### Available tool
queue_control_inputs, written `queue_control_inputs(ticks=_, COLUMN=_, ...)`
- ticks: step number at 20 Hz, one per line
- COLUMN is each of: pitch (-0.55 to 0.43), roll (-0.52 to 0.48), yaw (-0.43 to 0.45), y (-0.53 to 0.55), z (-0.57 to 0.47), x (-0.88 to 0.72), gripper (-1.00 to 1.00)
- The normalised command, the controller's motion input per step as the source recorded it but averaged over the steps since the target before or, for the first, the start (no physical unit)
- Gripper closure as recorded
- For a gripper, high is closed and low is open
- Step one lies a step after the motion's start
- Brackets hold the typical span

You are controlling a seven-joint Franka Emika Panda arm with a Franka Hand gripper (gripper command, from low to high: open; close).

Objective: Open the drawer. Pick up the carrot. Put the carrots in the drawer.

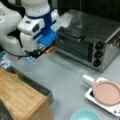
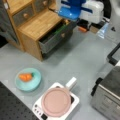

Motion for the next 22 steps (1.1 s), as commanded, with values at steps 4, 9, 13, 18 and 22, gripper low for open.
queue_control_inputs(ticks=4, pitch=0.132, roll=-0.055, yaw=0.121, y=-0.26, z=0.06, x=0.31, gripper=-1.00)
queue_control_inputs(ticks=9, pitch=0.103, roll=-0.067, yaw=0.147, y=-0.28, z=0.01, x=0.33, gripper=-1.00)
queue_control_inputs(ticks=13, pitch=0.081, roll=-0.076, yaw=0.151, y=-0.28, z=0.00, x=0.29, gripper=-1.00)
queue_control_inputs(ticks=18, pitch=0.080, roll=-0.069, yaw=0.159, y=-0.28, z=0.02, x=0.24, gripper=-1.00)
queue_control_inputs(ticks=22, pitch=0.064, roll=-0.062, yaw=0.165, y=-0.33, z=-0.05, x=0.28, gripper=-1.00)
